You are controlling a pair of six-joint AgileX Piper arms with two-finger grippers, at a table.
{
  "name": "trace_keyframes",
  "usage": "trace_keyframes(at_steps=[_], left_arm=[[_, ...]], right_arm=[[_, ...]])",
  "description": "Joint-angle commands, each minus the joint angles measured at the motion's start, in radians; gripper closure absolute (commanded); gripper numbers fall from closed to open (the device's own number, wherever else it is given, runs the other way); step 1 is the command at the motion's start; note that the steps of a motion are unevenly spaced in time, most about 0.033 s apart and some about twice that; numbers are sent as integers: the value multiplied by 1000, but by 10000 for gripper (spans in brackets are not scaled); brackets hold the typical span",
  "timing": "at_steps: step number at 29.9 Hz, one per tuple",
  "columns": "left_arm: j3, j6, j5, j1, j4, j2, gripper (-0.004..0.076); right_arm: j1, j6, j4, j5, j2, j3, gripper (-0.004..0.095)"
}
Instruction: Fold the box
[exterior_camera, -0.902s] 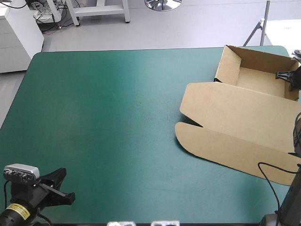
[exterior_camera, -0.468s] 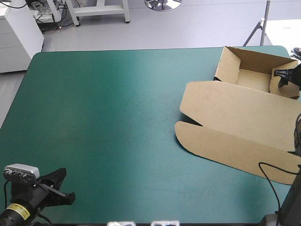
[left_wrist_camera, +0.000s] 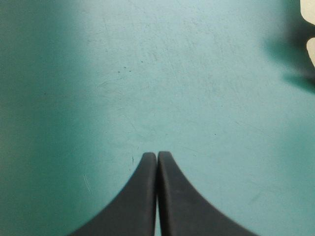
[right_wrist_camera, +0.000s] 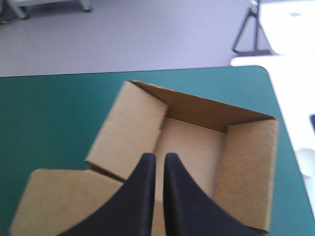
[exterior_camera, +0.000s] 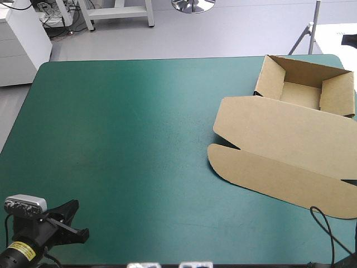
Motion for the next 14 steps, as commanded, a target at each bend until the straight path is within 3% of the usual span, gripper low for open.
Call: trace_keyframes(at_steps=[1,6,10,14], left_arm=[[-25,-12,-54,-3,-8,13,734],[-25,-12,-54,-3,-17,13,734],[-25,-12,-54,-3,-26,13,734],[-25,-12,-54,-3,-49,13,734]], right_arm=[[46,-74,93,-3,-189,118,908],[120,-198,180,-180,-444,505,908],[168,-311,226,-387,-687,866,908],[185,-390,232,-501,-935,1146,908]])
